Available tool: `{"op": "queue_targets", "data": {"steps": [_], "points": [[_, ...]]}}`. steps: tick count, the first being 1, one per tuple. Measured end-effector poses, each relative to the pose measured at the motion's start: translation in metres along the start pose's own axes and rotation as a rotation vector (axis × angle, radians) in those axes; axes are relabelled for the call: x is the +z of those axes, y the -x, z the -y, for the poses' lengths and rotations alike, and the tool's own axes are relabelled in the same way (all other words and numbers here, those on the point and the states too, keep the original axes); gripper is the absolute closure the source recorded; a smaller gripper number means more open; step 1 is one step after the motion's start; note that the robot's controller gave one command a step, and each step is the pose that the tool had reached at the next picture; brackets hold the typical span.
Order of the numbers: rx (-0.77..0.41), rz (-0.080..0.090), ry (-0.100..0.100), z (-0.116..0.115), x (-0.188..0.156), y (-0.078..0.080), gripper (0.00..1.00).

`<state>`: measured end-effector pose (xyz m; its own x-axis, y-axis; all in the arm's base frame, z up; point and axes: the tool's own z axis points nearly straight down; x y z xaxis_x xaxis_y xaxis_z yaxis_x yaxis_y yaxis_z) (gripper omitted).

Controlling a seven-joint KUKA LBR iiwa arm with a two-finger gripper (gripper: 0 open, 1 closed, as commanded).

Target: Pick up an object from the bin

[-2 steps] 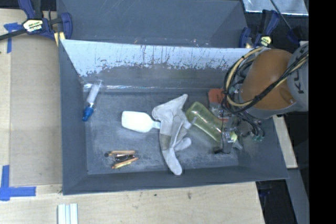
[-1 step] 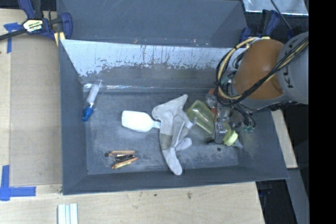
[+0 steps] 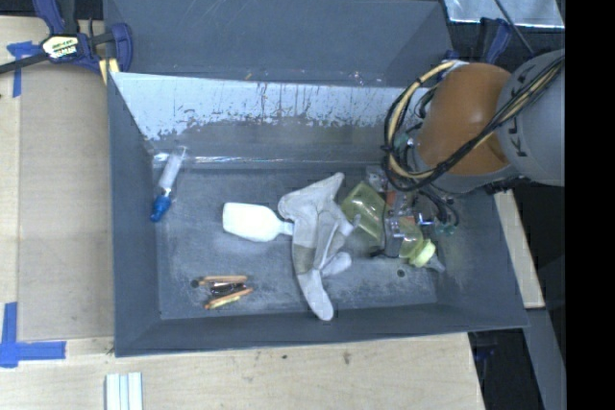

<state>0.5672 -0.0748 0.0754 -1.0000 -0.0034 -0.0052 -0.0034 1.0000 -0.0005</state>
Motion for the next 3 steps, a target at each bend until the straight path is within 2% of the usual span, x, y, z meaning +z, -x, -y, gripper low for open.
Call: {"op": "queue_targets", "data": {"steps": [1,2,3], "points": [[0.272,-0.008,0.0,-0.014,0.006,0.011,1.0],[0.271,-0.008,-0.001,-0.014,0.006,0.011,1.0],[0.256,0.004,0.0,-0.02,-0.167,0.021,1.0]]}}
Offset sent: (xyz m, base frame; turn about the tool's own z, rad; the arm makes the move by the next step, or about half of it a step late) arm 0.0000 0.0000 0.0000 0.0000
